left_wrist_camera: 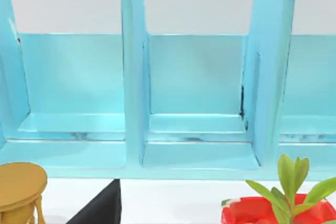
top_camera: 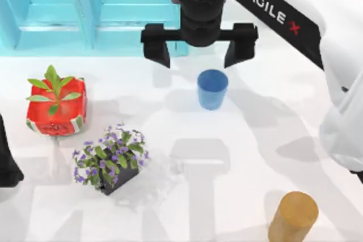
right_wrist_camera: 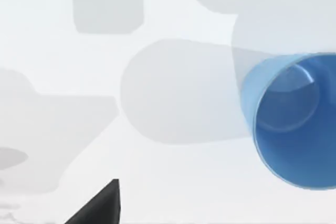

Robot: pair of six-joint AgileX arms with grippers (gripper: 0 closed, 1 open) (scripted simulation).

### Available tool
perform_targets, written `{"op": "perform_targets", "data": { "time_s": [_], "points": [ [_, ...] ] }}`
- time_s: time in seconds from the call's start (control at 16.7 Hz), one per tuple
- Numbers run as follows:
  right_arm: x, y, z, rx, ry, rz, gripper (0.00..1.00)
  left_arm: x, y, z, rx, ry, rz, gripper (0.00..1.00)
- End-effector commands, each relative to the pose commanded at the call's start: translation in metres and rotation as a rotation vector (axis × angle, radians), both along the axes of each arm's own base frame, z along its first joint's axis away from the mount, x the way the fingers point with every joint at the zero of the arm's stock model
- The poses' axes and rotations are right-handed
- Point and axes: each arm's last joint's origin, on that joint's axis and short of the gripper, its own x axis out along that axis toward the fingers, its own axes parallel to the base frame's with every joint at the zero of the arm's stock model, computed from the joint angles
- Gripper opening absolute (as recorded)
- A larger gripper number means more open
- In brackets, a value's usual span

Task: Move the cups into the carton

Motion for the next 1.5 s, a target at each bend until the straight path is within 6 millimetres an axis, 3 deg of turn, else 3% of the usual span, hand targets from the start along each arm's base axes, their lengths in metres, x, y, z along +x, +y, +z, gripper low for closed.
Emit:
{"op": "perform_targets", "data": {
  "time_s": [0.42,0.72,1.5],
  "points": [
    [0.013,0.0,-0.074,0.001,-0.001,0.0,1.0,0.0,0.0,0.0,0.0,0.0,0.0,1.0],
    [0.014,-0.001,-0.082,0.0,0.0,0.0,1.0,0.0,0.0,0.0,0.0,0.0,0.0,1.0],
    [0.014,-0.001,-0.082,0.0,0.0,0.0,0.02,0.0,0.0,0.0,0.0,0.0,0.0,1.0]
  ]
}}
